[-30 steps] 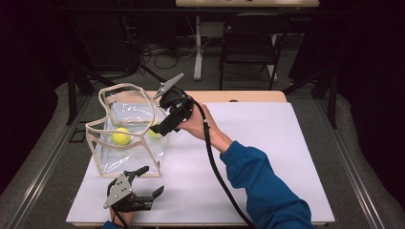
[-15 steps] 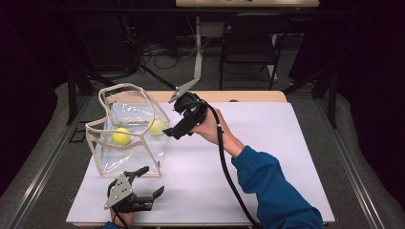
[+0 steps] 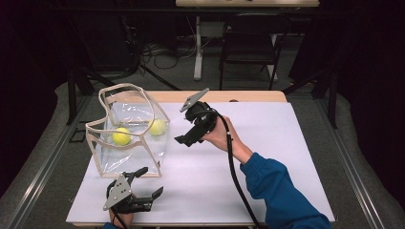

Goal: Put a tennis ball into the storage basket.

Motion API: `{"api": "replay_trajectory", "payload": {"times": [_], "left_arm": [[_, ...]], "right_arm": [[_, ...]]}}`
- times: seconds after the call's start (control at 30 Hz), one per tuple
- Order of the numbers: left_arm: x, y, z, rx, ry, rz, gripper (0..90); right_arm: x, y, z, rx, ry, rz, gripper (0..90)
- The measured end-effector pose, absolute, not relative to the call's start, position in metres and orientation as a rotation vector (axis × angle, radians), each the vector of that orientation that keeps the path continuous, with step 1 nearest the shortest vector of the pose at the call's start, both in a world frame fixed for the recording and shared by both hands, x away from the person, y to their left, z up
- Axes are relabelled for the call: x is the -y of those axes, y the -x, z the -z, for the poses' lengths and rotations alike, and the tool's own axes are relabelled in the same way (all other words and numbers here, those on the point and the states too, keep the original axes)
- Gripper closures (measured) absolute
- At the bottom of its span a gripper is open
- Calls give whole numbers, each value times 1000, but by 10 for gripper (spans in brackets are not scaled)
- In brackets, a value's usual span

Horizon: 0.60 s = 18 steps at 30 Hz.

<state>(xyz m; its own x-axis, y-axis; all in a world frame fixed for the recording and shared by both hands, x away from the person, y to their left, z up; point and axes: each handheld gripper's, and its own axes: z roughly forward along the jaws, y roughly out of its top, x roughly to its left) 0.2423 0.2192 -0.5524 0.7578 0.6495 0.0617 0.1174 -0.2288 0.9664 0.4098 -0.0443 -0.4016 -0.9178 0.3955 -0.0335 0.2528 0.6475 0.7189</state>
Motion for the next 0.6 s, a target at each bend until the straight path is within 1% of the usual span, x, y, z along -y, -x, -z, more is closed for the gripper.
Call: {"api": "replay_trajectory", "payload": {"times": [0.33,0.6], "left_arm": [[-219,-242,552,-597,-1760,-552,159],[-219,-241,552,-598,-1758,-549,159]], "right_arm": [[59,-404,413,-2678,-559,-1094,0],[75,-396,412,-2651,-565,-1105,0]]}}
